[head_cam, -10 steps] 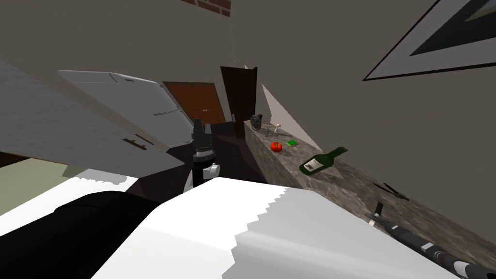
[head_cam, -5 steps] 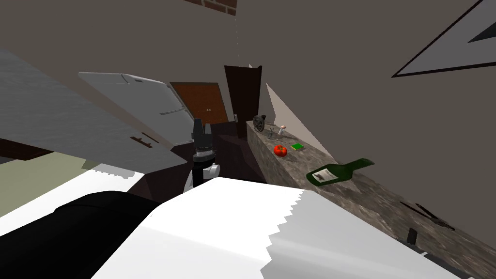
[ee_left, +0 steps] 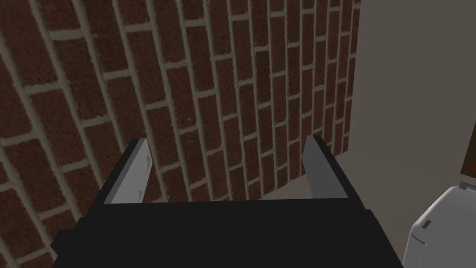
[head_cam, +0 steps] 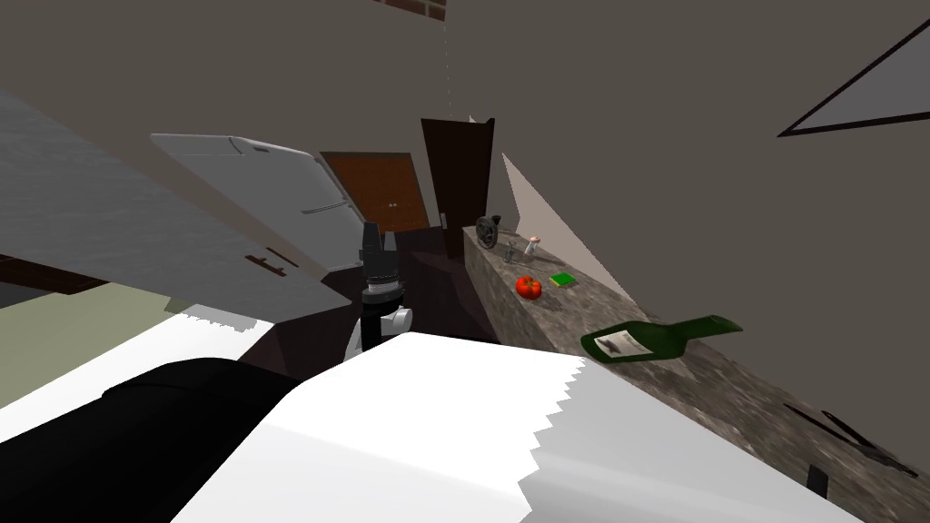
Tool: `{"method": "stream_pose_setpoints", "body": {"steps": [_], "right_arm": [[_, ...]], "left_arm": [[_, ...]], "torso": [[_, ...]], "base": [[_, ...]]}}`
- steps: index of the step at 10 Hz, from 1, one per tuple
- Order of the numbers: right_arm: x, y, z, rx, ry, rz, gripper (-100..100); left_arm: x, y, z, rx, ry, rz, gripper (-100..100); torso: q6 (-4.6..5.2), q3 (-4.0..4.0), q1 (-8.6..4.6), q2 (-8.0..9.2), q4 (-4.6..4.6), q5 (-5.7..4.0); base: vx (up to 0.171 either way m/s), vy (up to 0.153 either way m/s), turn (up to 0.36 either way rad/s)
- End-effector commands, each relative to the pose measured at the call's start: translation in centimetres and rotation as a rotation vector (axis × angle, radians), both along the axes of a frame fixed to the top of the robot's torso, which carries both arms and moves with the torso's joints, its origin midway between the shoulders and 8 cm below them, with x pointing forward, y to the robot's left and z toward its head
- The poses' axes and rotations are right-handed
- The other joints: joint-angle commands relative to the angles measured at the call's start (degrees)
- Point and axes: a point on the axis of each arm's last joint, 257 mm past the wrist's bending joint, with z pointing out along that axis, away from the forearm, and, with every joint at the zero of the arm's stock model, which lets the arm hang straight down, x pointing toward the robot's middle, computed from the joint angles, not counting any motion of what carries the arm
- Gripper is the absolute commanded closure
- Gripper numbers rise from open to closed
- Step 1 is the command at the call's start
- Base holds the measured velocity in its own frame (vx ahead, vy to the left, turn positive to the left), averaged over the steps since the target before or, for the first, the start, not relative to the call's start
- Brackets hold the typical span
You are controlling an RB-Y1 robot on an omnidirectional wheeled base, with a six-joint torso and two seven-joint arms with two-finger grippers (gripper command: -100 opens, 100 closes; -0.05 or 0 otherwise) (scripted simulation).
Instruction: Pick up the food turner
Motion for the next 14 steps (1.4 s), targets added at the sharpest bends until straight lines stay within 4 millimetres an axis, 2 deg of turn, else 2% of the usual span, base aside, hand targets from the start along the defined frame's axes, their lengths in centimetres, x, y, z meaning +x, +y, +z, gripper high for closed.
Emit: {"method": "stream_pose_setpoints", "body": {"steps": [1, 2, 3, 7, 8, 9, 13, 14], "right_arm": [[0.0, 0.0, 0.0, 0.000, 0.000, 0.000, -100], [-0.1, 0.0, 0.0, 0.000, 0.002, -0.001, 0], [-0.8, 0.3, -0.6, -0.003, 0.000, -0.008, -100], [-2.0, 1.3, -2.1, -0.001, -0.002, -0.019, -100], [-1.8, 1.2, -1.8, -0.001, -0.004, -0.018, -100], [-1.8, 1.2, -1.8, -0.002, -0.002, -0.018, 100], [-1.9, 1.2, -1.8, -0.002, -0.001, -0.019, 100], [-1.9, 1.2, -1.8, -0.002, -0.001, -0.019, 0]], "left_arm": [[0.0, 0.0, 0.0, 0.000, 0.000, 0.000, 0], [0.0, 0.0, 0.0, 0.000, 0.000, 0.000, 0], [0.0, 0.0, 0.0, 0.000, 0.000, 0.000, 0], [0.0, 0.0, 0.0, 0.000, 0.000, 0.000, 0], [0.0, 0.0, 0.0, 0.000, 0.000, 0.000, 0], [0.0, 0.0, 0.0, 0.000, 0.000, 0.000, 0], [0.0, 0.0, 0.0, 0.000, 0.000, 0.000, 0], [0.0, 0.0, 0.0, 0.000, 0.000, 0.000, 0]], "torso": [[0.00, 0.00, 0.00, 0.00, 0.00, 0.00], [0.00, 0.01, 0.01, 0.02, 0.00, -0.01], [0.00, 0.04, 0.05, 0.08, 0.01, 0.00], [0.00, 0.05, -0.09, 0.09, 0.02, -0.04], [0.00, 0.08, -0.01, 0.15, 0.03, -0.02], [0.01, 0.08, 0.04, 0.14, 0.03, 0.00], [-0.03, 0.06, 0.06, 0.11, 0.03, -0.02], [-0.03, 0.06, 0.06, 0.10, 0.03, -0.02]], "base": [[0.023, -0.016, 0.010], [0.000, 0.000, 0.000], [0.014, -0.025, 0.051], [0.008, -0.034, 0.041], [-0.003, -0.003, 0.011], [0.000, 0.000, 0.000], [0.000, 0.000, 0.000], [0.000, 0.000, 0.000]]}}
